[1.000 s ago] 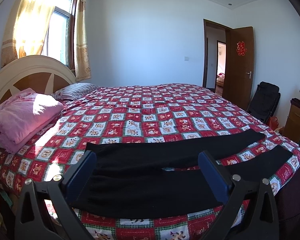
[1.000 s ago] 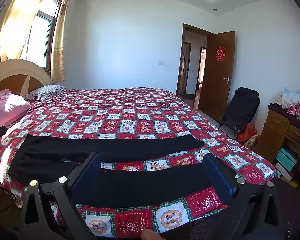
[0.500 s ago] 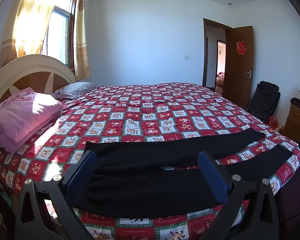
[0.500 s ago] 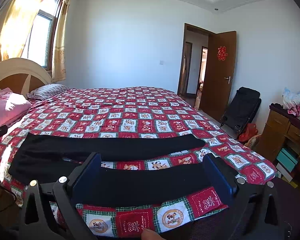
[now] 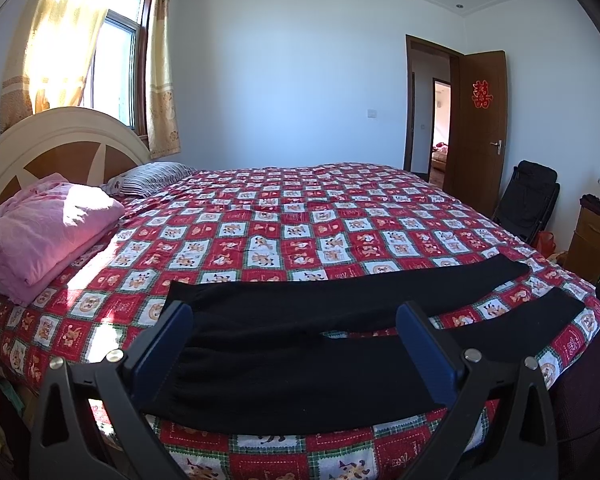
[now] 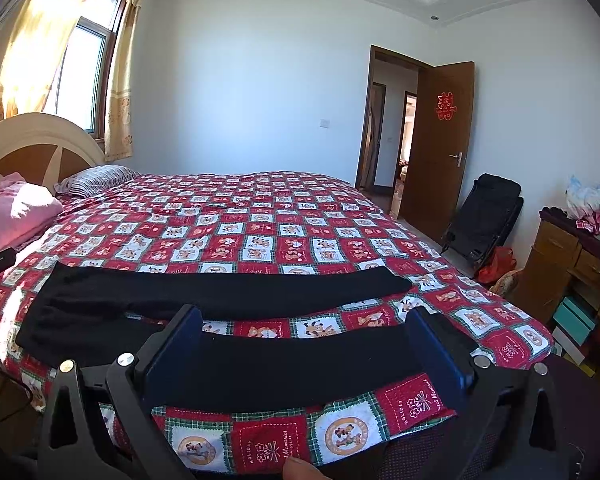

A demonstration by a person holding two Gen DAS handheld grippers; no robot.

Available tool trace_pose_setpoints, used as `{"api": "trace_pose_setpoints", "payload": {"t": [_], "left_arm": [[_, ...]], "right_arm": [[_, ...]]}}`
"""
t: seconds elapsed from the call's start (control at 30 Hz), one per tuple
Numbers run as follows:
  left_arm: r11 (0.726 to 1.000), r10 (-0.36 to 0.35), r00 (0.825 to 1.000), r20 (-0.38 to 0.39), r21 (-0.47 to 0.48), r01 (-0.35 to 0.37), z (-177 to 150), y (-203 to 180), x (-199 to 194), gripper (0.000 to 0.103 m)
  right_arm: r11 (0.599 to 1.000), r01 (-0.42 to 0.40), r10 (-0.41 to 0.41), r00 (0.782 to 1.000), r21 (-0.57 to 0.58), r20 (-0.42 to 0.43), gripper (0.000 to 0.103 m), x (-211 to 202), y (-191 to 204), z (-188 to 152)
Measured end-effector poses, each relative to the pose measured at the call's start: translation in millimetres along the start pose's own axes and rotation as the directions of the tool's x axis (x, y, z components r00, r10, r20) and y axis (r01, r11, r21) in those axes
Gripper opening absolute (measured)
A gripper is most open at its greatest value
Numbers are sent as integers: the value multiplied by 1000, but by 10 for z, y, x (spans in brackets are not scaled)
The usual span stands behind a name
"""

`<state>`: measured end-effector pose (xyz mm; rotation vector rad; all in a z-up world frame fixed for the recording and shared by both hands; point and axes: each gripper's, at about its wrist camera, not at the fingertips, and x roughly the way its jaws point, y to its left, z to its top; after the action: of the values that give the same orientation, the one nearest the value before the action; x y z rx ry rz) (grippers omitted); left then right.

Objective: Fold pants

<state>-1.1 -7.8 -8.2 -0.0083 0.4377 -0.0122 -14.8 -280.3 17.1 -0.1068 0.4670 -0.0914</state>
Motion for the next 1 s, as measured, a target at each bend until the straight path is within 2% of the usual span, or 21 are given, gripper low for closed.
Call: {"api": "trace_pose_setpoints", "payload": {"t": [1.0], "left_arm": [[1000, 1, 1000, -4, 0, -1, 11, -10, 2, 103]], "right_arm": [[1000, -3, 3, 1000, -10, -10, 102, 26, 49, -28]]}}
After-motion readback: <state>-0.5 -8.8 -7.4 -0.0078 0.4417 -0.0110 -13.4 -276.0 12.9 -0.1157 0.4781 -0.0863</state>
